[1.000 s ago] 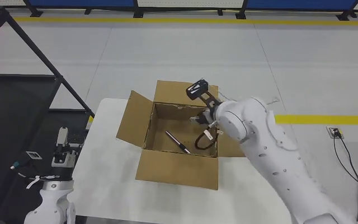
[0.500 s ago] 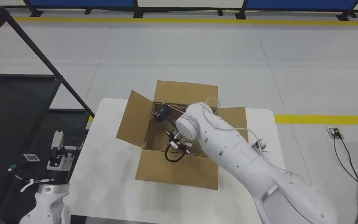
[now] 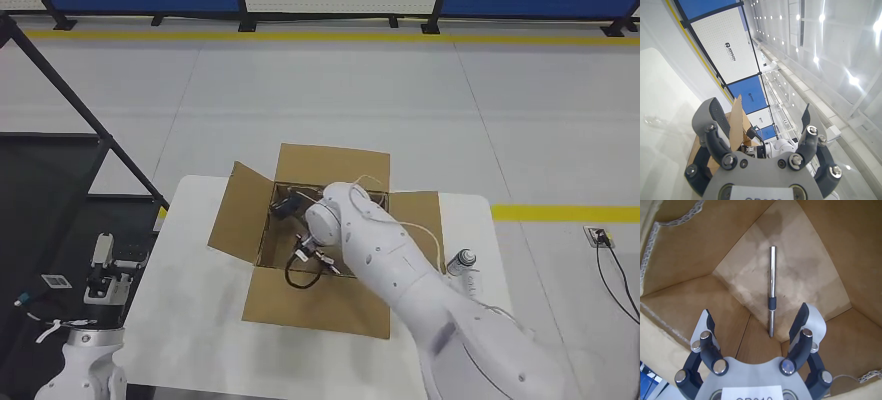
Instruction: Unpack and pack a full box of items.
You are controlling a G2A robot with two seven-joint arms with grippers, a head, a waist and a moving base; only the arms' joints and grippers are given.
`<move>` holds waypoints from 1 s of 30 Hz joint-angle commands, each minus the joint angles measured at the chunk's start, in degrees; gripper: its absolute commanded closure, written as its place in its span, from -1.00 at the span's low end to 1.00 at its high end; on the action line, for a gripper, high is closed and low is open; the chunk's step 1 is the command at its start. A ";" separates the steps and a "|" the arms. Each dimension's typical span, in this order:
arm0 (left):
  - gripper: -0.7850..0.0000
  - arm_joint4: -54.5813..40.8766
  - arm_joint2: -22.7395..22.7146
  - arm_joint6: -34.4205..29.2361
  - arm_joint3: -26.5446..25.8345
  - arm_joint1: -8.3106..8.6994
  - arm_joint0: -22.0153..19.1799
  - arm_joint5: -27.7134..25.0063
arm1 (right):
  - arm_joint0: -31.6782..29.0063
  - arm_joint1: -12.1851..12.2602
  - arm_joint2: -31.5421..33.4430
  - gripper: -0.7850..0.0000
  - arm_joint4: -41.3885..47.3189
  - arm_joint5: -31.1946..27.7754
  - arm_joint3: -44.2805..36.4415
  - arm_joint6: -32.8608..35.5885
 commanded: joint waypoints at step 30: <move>-1.00 0.00 0.00 0.00 0.00 0.00 0.00 0.00 | -1.71 -3.43 -0.39 -1.00 -4.77 -2.41 1.58 1.31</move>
